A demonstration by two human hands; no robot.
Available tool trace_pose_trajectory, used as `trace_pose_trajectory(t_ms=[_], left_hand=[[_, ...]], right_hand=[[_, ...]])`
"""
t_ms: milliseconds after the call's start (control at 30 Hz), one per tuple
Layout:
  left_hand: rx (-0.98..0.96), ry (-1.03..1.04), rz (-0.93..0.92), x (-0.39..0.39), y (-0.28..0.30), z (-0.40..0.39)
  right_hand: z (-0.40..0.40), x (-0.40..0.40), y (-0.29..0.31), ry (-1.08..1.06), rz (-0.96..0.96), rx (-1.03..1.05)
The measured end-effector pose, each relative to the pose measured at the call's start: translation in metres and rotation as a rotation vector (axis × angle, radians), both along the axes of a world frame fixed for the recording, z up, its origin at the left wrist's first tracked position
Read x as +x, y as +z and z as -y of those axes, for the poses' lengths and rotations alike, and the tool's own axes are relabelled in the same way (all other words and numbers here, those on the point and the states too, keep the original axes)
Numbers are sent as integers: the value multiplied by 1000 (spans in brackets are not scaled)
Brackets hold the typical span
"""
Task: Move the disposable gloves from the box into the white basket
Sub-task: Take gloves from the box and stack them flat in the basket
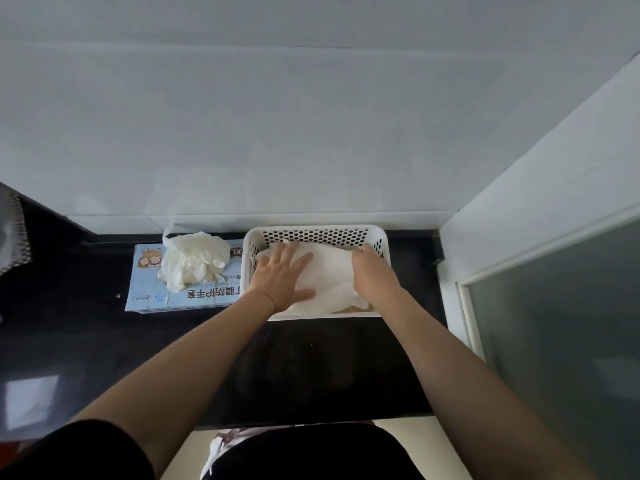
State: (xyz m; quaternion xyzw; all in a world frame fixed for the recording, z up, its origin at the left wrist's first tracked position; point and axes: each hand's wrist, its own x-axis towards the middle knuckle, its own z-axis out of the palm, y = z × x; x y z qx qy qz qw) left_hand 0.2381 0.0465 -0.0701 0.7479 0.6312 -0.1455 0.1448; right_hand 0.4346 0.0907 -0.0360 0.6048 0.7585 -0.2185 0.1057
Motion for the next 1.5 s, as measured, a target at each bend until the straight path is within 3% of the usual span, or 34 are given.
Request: trace_pose_trajectory(t_ms=[233,400,600,800,900,1033,1133,1200,1267,1500], left_hand=[[130,-39,-27,5,18,0],[-95,141,63,-3,26,-7],[-240,232,115,-10,25,-7],[-353,251,203,-15,29,-9],[-237,235,321,-27,41,-9],[200,396,468,-65,65,-2],[440,516,427,-109,76,10],[446,570,373,-138,77,15],[333,613,340,-164,75,20],[160,698,479,-205,75,29]], right_hand=[[1,-5,5,43,133,60],[2,-21,5,91,76,158],[1,-16,-11,83,73,-100],[2,-28,2,22,114,-64],[1,-55,17,17,30,10],[4,-107,33,85,-182,127],[13,-156,41,104,-323,168],[19,-182,40,106,-370,156],[25,-206,35,101,-417,126],[32,-244,28,67,-408,33]])
